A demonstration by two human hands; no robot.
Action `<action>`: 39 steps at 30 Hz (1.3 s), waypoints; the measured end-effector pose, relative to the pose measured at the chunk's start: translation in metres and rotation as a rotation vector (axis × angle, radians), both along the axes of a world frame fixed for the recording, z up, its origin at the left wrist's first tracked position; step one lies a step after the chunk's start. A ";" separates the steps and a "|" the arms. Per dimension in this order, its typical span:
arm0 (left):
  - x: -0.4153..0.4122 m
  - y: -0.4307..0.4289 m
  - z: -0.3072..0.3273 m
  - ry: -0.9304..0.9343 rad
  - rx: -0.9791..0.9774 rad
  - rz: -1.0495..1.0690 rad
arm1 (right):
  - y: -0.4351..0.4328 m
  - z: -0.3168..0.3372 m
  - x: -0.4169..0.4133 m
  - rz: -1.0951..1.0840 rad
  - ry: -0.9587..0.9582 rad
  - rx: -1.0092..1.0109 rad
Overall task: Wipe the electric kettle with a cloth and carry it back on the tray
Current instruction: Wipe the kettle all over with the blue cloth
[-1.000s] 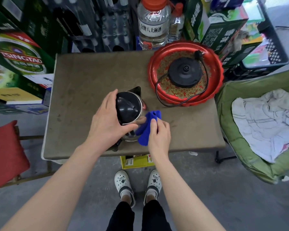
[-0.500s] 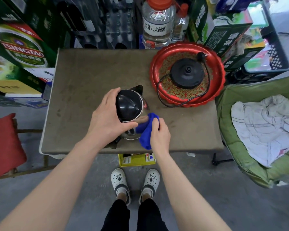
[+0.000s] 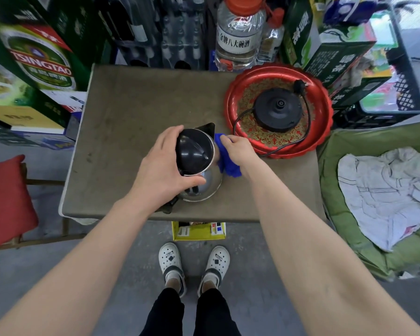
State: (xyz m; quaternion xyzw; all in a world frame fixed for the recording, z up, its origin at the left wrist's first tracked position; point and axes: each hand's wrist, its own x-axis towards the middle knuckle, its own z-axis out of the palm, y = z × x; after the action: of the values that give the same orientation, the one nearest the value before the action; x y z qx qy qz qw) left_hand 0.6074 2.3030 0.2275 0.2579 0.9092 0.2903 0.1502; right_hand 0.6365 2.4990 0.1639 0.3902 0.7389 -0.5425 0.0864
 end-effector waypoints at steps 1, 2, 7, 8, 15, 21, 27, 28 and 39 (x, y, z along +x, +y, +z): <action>-0.001 0.000 0.001 -0.006 -0.009 -0.011 | 0.002 0.003 -0.004 -0.020 0.061 -0.019; -0.001 -0.001 0.002 -0.010 -0.020 -0.022 | 0.004 0.009 -0.009 -0.057 0.142 -0.069; -0.014 -0.006 0.013 -0.043 -0.101 -0.165 | 0.009 0.034 -0.010 0.010 0.184 -0.270; -0.019 -0.007 0.017 -0.030 -0.133 -0.222 | 0.010 0.034 -0.005 0.012 0.182 -0.279; -0.028 -0.029 0.036 0.339 -0.432 -0.419 | -0.018 0.025 0.055 -0.178 0.239 -0.369; -0.016 -0.054 0.043 0.366 -0.472 -0.339 | -0.048 0.034 0.094 -0.257 0.199 -0.478; -0.024 -0.066 0.038 0.159 -0.335 0.016 | -0.066 0.042 0.086 -0.101 0.158 -0.432; -0.023 -0.065 0.037 0.070 -0.243 0.081 | -0.073 0.042 0.082 -0.024 0.156 -0.390; 0.004 -0.045 0.022 -0.174 -0.171 0.217 | -0.127 0.029 0.064 -0.065 0.398 -0.068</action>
State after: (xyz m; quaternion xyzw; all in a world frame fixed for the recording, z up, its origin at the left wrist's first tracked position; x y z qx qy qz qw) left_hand 0.6118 2.2581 0.2496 0.1185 0.9367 0.2476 0.2175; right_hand 0.7008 2.3721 0.1924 0.2959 0.7096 -0.6361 -0.0656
